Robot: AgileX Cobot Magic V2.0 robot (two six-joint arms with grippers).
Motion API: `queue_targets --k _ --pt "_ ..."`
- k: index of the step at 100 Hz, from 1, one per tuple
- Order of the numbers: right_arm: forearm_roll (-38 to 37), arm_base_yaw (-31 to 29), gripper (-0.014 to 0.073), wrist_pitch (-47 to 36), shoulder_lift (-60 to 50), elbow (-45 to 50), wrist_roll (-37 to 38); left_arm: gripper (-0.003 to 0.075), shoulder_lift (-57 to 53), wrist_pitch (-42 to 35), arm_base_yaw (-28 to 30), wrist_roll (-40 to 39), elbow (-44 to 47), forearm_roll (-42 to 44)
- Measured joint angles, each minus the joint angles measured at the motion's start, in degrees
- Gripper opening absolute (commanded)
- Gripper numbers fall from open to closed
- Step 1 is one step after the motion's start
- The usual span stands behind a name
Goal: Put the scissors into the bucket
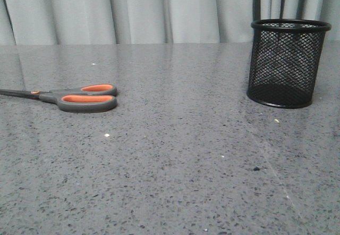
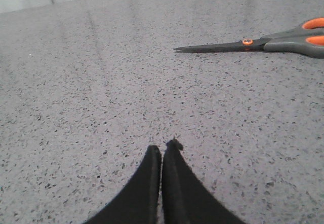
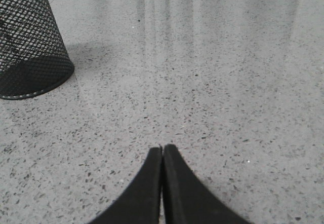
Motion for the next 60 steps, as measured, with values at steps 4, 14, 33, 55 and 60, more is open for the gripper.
queue_targets --k 4,14,33,55,60 --pt "0.0 0.0 -0.0045 0.0 0.0 0.0 0.0 -0.0019 0.0 0.0 0.0 0.0 0.0 0.0" --pt "0.0 0.0 -0.0045 0.0 0.0 0.0 0.0 -0.0020 0.0 0.0 0.0 0.0 0.0 0.0" --pt "-0.2 0.0 -0.0045 -2.9 0.0 0.0 0.0 -0.0019 0.0 0.0 0.0 0.0 0.0 0.0" --pt "8.8 0.0 -0.0045 -19.9 0.0 0.0 0.0 -0.0020 0.0 0.0 0.0 0.0 0.0 0.0" --pt "10.8 0.0 -0.0045 -23.3 0.0 0.0 0.0 -0.0020 0.0 -0.2 0.0 0.0 0.0 0.0"
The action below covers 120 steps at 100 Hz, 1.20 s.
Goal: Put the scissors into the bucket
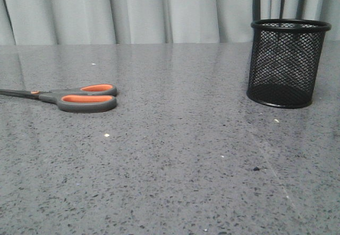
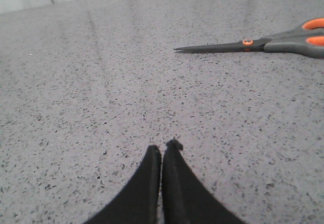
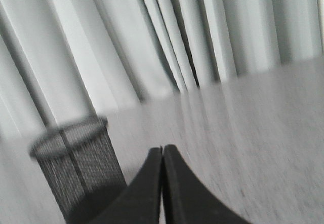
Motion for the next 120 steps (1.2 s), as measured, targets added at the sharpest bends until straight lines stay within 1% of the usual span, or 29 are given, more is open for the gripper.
queue_targets --k 10,22,32,39,46,53,56,65,73,81,88,95,99,102,106,107,109,110,111,113,114,117,118,120 --pt "5.9 0.0 -0.0045 -4.7 0.0 0.0 0.0 -0.0020 0.0 -2.0 0.0 0.0 0.0 0.0" --pt "13.1 0.0 -0.0045 -5.3 0.0 0.0 0.0 -0.0019 0.0 -5.8 0.0 0.0 0.0 0.0" --pt "15.4 0.0 -0.0045 -4.8 0.0 0.0 0.0 -0.0020 0.0 -8.2 0.0 0.0 0.0 -0.1" --pt "15.8 0.0 -0.0045 -4.5 0.0 0.0 0.0 -0.0020 0.0 -10.0 0.0 0.0 0.0 -2.2" --pt "16.0 0.0 -0.0045 -4.1 0.0 0.0 0.0 -0.0020 0.0 -12.1 0.0 -0.2 0.0 -8.5" --pt "16.0 0.0 -0.0045 -2.8 0.0 -0.8 0.0 -0.0019 0.0 -15.3 0.0 -0.4 0.0 -19.3" --pt "16.0 0.0 -0.0045 -2.4 0.0 -1.4 0.0 -0.0019 0.0 -17.2 0.0 -0.4 0.0 -25.5" --pt "14.1 0.0 -0.0045 -0.7 0.0 -4.4 0.0 -0.0019 0.0 -21.8 0.0 -0.5 0.0 -40.1" --pt "10.1 0.0 -0.0045 2.6 0.0 -8.0 0.0 -0.0020 0.0 -23.8 0.0 -0.7 0.0 -46.2" --pt "4.9 0.0 -0.0048 7.9 0.0 -13.1 0.0 -0.0019 0.0 -21.5 0.0 -0.7 -0.6 -46.3" --pt "0.2 0.2 -0.0048 13.9 1.4 -17.9 0.0 -0.0018 0.1 -15.2 0.0 -0.2 -3.0 -42.2" --pt "-3.9 0.8 -0.0047 20.1 4.0 -22.5 -0.2 -0.0007 1.6 -8.9 0.0 1.9 -7.5 -37.1" --pt "-5.5 1.2 -0.0044 23.7 5.4 -24.8 -1.0 0.0031 3.1 -6.0 0.0 4.1 -10.5 -34.8" --pt "-6.3 1.5 -0.0041 25.9 7.0 -26.8 -2.1 0.0075 5.0 -4.3 0.0 6.1 -12.6 -33.7" --pt "-6.7 1.8 -0.0030 28.9 8.5 -28.8 -3.9 0.0162 7.1 -2.2 0.0 9.5 -15.6 -32.7" --pt "-6.7 1.9 -0.0027 29.4 9.2 -29.5 -4.3 0.0197 8.0 -1.5 0.0 10.1 -16.6 -32.4" --pt "-6.8 2.2 -0.0013 30.7 10.1 -30.6 -5.2 0.0232 9.5 -0.9 0.0 11.8 -18.1 -32.2" --pt "-6.8 2.2 0.0000 31.2 10.4 -30.9 -5.5 0.0251 10.0 -0.2 0.0 12.4 -18.6 -32.0" --pt "-6.8 2.3 0.0007 32.0 11.0 -31.2 -6.0 0.0305 10.5 0.1 0.0 13.6 -19.1 -31.9" --pt "-6.8 2.5 0.0034 33.2 11.6 -32.2 -6.6 0.0338 12.0 1.1 0.0 15.4 -20.5 -31.8" --pt "-6.8 2.7 0.0044 33.6 12.2 -32.8 -6.7 0.0368 13.1 1.6 0.0 15.9 -21.5 -31.6" --pt "-6.8 3.1 0.0107 35.0 13.4 -33.9 -7.3 0.0406 15.2 2.6 0.0 18.0 -23.2 -31.3" --pt "-6.8 3.2 0.0122 35.6 13.9 -34.2 -7.5 0.0433 15.7 2.8 -0.2 18.9 -23.6 -31.4" --pt "-6.3 3.4 0.0169 36.4 14.5 -35.0 -7.8 0.0447 17.3 3.3 -0.4 19.9 -24.7 -31.2"
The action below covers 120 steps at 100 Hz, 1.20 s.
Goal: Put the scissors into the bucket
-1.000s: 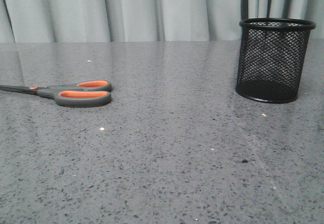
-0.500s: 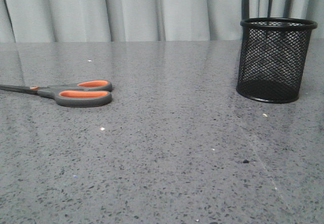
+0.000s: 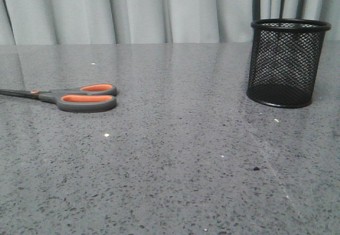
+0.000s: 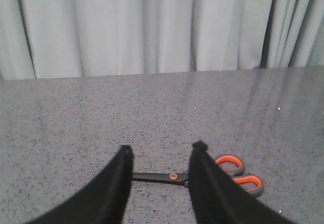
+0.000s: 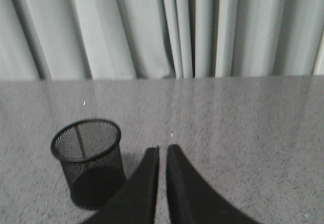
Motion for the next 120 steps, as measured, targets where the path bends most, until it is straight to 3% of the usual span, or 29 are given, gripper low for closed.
queue_targets --k 11,20,50,89,108,120 --pt "1.2 1.5 0.0429 2.6 3.6 -2.7 -0.6 0.0422 7.6 2.7 -3.2 4.4 -5.8 1.6" --pt "2.2 2.4 0.0532 3.3 5.2 -3.5 -1.0 0.0374 13.7 7.7 -6.4 8.8 -10.9 4.5" --pt "3.2 3.0 0.0528 4.0 6.0 -3.7 -1.0 0.0369 38.7 30.0 -14.8 19.2 -32.0 19.2" --pt "3.2 3.9 0.0528 4.1 6.0 -3.7 -1.0 0.0369 66.7 40.8 -16.6 32.3 -47.0 27.4" --pt "3.3 4.9 0.0528 4.1 6.0 -3.7 -1.0 0.0369 73.4 41.9 -16.6 43.1 -49.9 27.4" --pt "3.4 5.1 0.0528 4.1 6.1 -3.7 -1.0 0.0369 75.9 42.0 -16.6 45.3 -51.1 26.6"
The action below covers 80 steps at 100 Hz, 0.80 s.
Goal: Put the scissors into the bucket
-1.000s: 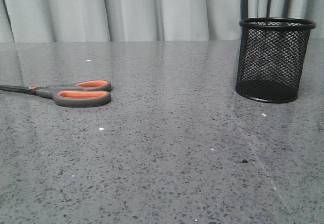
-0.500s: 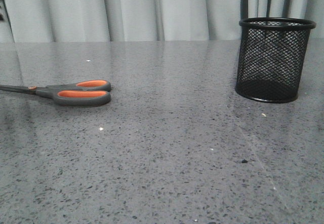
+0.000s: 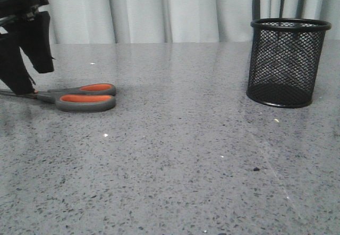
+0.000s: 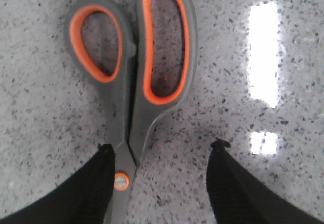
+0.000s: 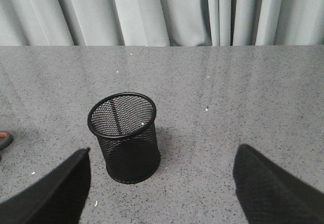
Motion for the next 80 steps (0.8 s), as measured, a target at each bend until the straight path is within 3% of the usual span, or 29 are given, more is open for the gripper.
queue_targets --k 80 --pt "1.7 0.0 0.0528 3.1 0.0 0.0 0.0 0.0369 6.5 -3.4 0.0 3.3 -2.1 -2.0"
